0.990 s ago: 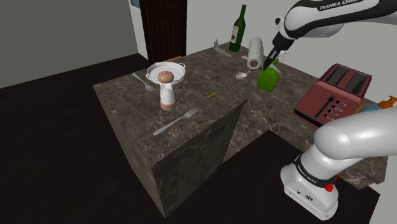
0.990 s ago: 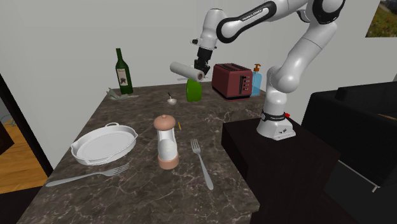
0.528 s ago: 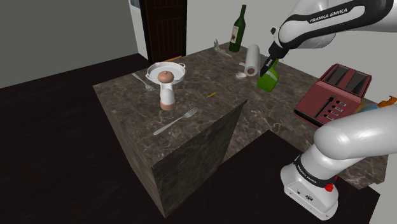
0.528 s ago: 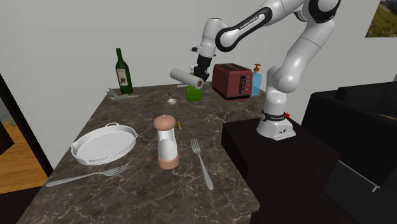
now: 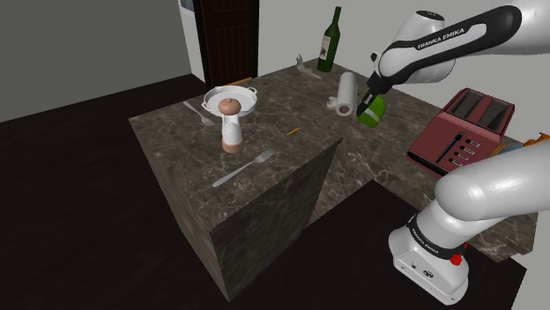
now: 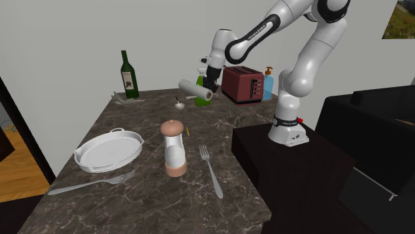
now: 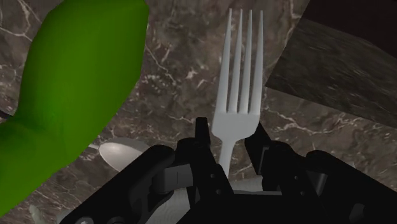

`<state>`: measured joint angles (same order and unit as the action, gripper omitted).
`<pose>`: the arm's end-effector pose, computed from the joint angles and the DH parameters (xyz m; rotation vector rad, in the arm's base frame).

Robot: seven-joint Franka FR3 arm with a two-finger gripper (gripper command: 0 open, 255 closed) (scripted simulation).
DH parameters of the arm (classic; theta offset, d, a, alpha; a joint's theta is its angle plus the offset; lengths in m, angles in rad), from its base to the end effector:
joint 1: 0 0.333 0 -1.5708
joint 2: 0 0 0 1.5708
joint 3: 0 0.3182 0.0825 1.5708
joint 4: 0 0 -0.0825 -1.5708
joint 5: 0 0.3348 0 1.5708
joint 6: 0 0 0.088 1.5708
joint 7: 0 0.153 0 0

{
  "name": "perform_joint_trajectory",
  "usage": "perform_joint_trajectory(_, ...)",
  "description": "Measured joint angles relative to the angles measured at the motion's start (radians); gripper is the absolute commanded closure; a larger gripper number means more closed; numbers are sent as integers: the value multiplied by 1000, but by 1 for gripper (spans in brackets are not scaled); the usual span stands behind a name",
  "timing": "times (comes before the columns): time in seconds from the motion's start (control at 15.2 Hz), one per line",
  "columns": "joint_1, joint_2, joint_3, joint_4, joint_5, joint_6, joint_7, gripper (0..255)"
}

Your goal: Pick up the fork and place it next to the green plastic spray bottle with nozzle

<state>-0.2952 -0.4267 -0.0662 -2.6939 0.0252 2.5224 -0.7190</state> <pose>0.3531 -0.1320 0.3792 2.9838 0.5143 0.3669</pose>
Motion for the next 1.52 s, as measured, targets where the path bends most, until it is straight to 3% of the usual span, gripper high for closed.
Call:
perform_joint_trajectory(0.92,21,168,-14,-73,30,241,-26,255)
perform_joint_trajectory(1.32,23,182,-17,-76,34,258,-31,255)
perform_joint_trajectory(1.39,23,182,-17,-76,34,258,-31,0)
perform_joint_trajectory(1.52,23,182,-17,-76,34,258,-31,0)
